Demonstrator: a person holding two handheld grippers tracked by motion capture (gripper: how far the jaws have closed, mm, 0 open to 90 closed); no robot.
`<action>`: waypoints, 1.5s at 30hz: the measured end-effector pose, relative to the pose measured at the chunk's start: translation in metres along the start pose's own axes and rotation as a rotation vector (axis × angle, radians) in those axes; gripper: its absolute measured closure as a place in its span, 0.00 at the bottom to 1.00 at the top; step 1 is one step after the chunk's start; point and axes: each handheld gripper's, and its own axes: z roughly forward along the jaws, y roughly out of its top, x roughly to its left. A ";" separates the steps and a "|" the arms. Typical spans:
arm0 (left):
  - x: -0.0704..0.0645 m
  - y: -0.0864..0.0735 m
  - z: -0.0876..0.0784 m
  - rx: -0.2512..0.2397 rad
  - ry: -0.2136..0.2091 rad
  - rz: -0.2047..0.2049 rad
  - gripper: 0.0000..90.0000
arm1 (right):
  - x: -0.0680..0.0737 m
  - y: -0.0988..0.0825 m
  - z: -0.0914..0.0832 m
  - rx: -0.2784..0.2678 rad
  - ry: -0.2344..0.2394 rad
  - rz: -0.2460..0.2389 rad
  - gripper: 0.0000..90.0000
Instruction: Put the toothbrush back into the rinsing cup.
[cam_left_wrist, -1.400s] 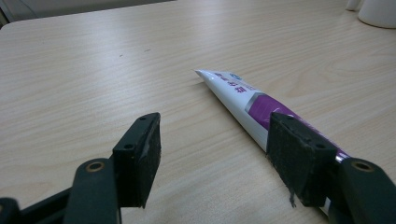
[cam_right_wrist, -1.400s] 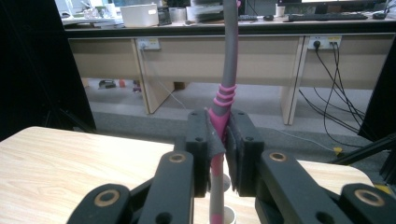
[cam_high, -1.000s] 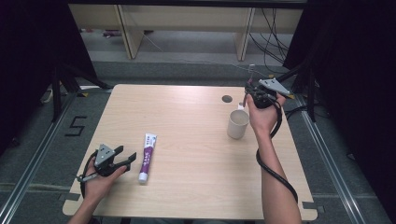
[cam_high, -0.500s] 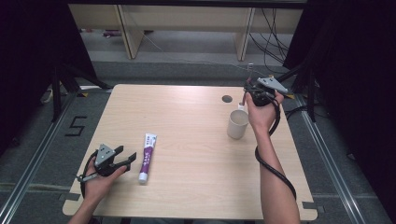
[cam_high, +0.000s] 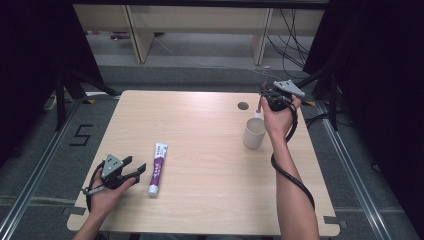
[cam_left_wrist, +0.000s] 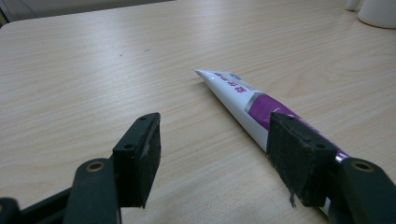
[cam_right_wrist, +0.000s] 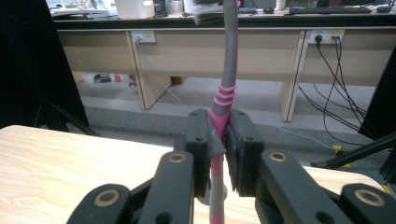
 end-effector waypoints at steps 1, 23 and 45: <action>0.000 0.000 0.000 -0.001 0.000 -0.001 0.39 | 0.001 0.000 0.001 -0.001 -0.003 0.009 0.89; 0.000 0.000 0.000 -0.003 -0.002 -0.005 0.39 | -0.004 -0.016 0.010 0.044 -0.010 -0.004 0.89; 0.000 0.000 0.000 -0.004 -0.002 -0.004 0.39 | -0.006 -0.033 0.013 0.162 -0.007 -0.004 0.89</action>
